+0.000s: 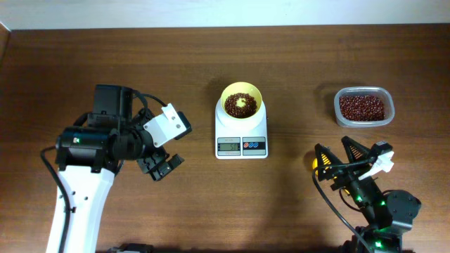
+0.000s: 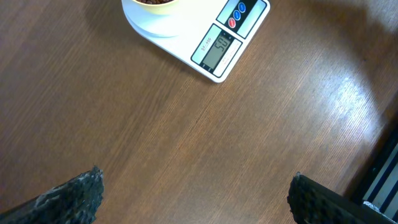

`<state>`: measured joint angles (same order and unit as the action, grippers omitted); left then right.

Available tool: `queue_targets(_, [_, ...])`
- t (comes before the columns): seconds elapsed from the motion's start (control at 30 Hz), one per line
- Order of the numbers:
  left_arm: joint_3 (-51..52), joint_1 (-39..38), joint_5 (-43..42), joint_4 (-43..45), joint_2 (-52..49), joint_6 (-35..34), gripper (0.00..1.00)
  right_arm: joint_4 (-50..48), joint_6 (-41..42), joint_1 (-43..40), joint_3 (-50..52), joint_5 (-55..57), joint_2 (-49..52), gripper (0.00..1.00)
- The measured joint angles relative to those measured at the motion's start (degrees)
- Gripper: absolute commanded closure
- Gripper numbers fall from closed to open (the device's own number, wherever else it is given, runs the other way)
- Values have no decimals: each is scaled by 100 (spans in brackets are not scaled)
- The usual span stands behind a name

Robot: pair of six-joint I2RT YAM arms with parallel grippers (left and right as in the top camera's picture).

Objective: Scoop item into bowl and weigh 50g on scale

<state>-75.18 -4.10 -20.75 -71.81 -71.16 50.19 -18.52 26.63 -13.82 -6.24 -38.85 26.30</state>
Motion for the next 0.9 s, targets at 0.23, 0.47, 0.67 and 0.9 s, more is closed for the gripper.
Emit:
queue_targets(0.23, [2, 0, 0, -11, 0, 0, 1, 1307, -109, 442, -26, 444, -400, 1])
queue_targets(0.47, [9, 0, 2, 0, -22, 0, 1, 2887, -1655, 490, -33, 765, -2157, 1])
queue_targets(0.67, [9, 0, 2, 0, -22, 0, 1, 3480, -2068, 754, 7, 1434, -2542, 1])
queue_targets(0.9, [9, 0, 2, 0, -22, 0, 1, 3480, -2411, 848, 66, 1639, -2542, 1])
